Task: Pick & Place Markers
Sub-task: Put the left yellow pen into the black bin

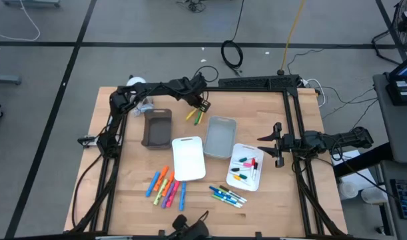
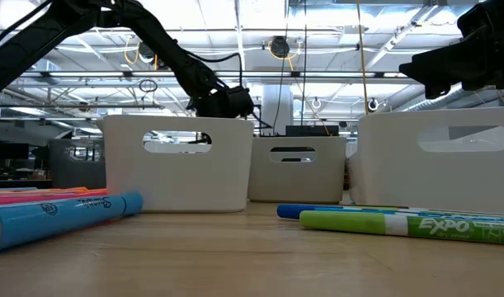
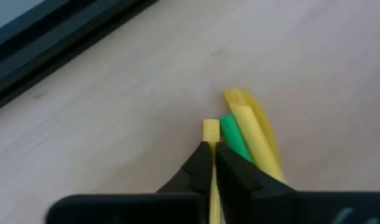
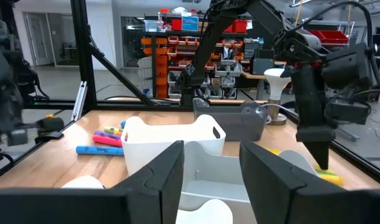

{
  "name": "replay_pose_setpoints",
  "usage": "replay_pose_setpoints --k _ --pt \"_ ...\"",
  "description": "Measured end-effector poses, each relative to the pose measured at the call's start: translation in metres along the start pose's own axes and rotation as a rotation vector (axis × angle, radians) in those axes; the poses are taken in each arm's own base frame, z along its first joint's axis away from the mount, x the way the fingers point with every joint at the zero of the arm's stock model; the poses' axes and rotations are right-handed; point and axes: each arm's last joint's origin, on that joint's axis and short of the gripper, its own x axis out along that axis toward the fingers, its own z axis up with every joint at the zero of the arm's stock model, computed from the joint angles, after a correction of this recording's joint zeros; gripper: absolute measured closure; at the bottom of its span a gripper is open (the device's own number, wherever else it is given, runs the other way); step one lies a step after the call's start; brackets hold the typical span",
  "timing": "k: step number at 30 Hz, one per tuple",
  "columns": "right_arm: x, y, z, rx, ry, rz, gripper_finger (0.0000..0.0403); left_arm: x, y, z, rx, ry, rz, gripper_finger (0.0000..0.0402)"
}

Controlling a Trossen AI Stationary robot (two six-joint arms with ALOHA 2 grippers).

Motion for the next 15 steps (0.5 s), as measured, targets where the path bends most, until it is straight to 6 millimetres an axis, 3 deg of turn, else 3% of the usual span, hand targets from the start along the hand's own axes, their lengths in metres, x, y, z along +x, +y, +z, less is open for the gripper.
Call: replay_pose_setpoints --k 5,10,15 --pt "0.0 0.0 0.0 0.0 0.0 0.0 0.0257 -0.041 -0.013 0.011 0.079 -0.097 -0.044 0.0399" --pt "0.0 0.0 0.0 0.001 -0.003 0.0 0.0259 -0.115 -0.029 0.015 0.137 -0.256 0.019 0.04" --pt "0.0 0.0 0.0 0.001 -0.004 0.0 0.0257 -0.183 -0.045 0.001 0.172 -0.379 0.108 0.04"
